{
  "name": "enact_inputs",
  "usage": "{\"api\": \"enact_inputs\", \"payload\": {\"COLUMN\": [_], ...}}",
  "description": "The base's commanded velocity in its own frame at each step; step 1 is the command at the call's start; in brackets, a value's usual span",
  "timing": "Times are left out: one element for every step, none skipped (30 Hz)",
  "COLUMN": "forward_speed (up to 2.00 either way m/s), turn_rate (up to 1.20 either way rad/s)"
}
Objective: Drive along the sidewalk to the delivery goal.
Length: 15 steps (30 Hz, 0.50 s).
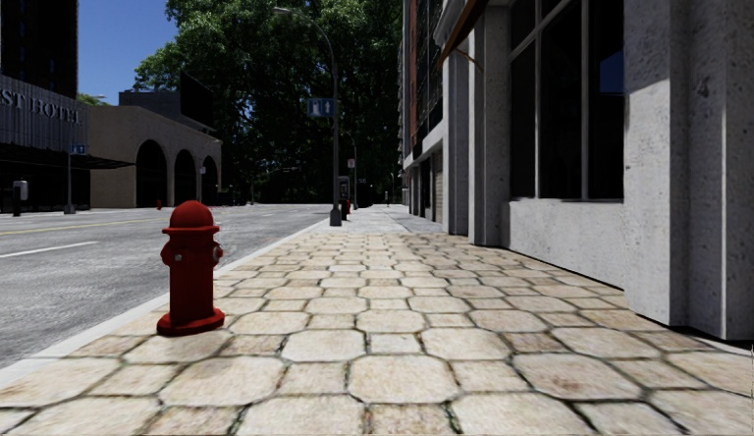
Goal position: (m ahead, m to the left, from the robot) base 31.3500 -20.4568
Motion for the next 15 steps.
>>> {"api": "enact_inputs", "payload": {"forward_speed": [1.99,1.99,1.99,1.99,1.99,1.99,1.99,1.98,1.98,1.97,1.97,1.97,1.97,1.97,1.97], "turn_rate": [0.0,0.0,0.0,0.0,0.0,0.0,0.0,0.0,0.0,0.0,0.0,0.0,0.0,0.0,0.0]}}
